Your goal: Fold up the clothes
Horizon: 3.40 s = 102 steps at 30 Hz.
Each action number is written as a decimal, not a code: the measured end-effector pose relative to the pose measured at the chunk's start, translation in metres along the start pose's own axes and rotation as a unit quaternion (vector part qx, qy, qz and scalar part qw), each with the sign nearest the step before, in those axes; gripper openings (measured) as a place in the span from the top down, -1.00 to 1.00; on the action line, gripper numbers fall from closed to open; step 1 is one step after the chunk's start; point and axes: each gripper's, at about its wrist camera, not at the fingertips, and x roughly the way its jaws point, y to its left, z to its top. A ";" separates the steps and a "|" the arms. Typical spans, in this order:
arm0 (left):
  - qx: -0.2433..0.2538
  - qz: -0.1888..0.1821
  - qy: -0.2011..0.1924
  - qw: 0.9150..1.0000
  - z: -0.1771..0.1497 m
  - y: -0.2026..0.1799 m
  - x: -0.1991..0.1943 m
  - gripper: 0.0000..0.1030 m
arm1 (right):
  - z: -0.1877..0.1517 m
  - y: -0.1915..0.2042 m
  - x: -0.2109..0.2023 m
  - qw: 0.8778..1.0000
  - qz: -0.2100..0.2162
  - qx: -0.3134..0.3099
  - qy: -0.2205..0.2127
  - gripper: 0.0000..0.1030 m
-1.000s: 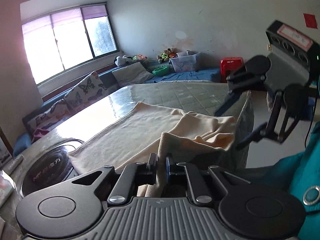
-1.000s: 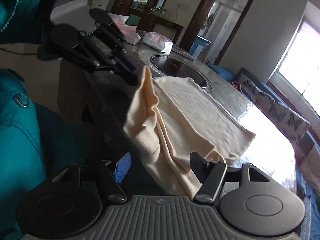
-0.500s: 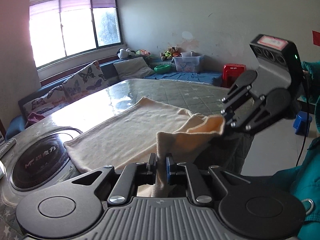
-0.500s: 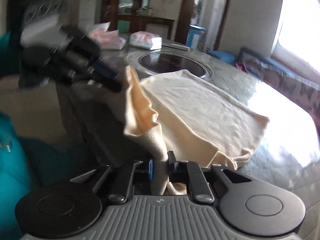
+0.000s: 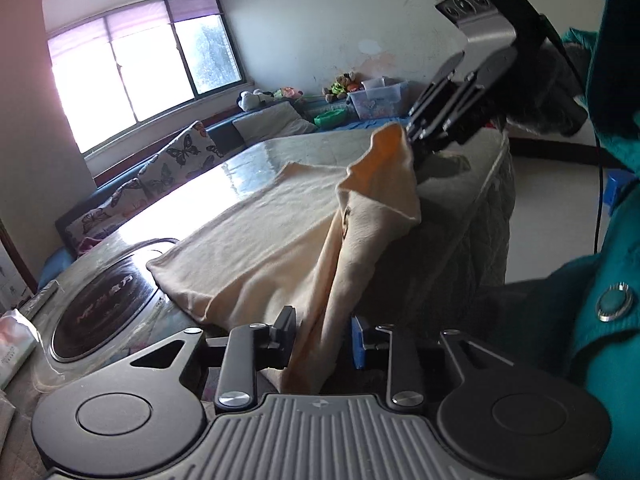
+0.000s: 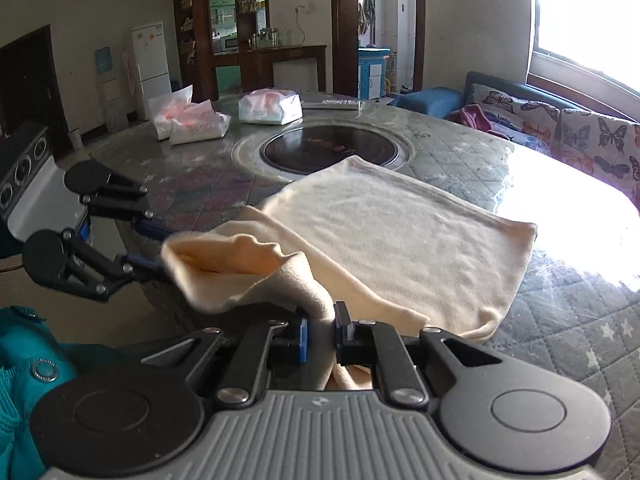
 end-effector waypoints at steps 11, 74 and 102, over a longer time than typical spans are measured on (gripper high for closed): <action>-0.080 -0.016 -0.031 0.996 0.022 0.041 -0.015 0.89 | 0.002 0.006 -0.014 1.000 -0.002 -0.003 -0.020 0.79; -0.225 -0.040 0.061 0.972 0.057 0.121 0.127 0.61 | 0.019 -0.079 0.066 0.988 -0.120 0.097 0.000 0.42; -0.238 -0.088 0.043 0.966 0.099 0.113 0.195 0.23 | 0.047 -0.120 0.074 0.985 -0.092 0.143 -0.004 0.69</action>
